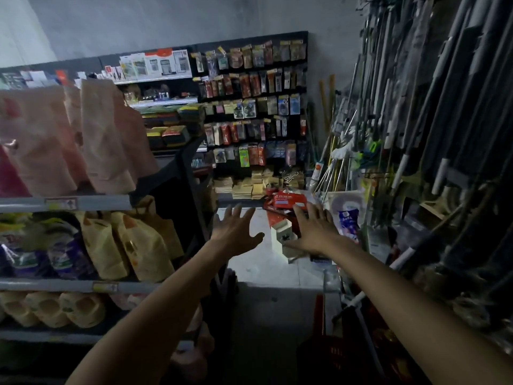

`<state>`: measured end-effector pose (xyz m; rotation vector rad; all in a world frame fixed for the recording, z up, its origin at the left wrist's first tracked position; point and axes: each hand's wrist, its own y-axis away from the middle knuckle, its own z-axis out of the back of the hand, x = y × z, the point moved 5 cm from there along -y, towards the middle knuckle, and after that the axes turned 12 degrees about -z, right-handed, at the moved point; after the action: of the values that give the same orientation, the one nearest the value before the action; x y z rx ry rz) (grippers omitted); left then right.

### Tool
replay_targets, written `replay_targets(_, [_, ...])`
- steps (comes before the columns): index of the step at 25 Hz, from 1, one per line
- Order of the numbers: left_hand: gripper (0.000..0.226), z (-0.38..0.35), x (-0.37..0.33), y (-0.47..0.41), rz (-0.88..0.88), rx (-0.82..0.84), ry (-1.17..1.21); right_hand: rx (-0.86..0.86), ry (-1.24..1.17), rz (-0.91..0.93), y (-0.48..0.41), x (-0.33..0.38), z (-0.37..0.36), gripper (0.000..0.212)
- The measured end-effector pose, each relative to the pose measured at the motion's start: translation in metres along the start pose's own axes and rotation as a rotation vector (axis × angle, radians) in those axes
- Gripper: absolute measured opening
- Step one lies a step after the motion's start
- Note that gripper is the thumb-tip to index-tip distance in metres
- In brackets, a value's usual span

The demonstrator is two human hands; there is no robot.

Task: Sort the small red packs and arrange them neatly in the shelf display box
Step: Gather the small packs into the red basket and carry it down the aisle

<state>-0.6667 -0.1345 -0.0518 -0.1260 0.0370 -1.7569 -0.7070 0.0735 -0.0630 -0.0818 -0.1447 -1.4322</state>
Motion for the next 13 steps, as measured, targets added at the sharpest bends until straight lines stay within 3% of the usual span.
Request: replay_targets(13, [0.092,-0.058,0.168,-0.331,-0.064,-0.042,0.024,-0.059,-0.013,0.035,-0.364,0.086,0.002,0.113])
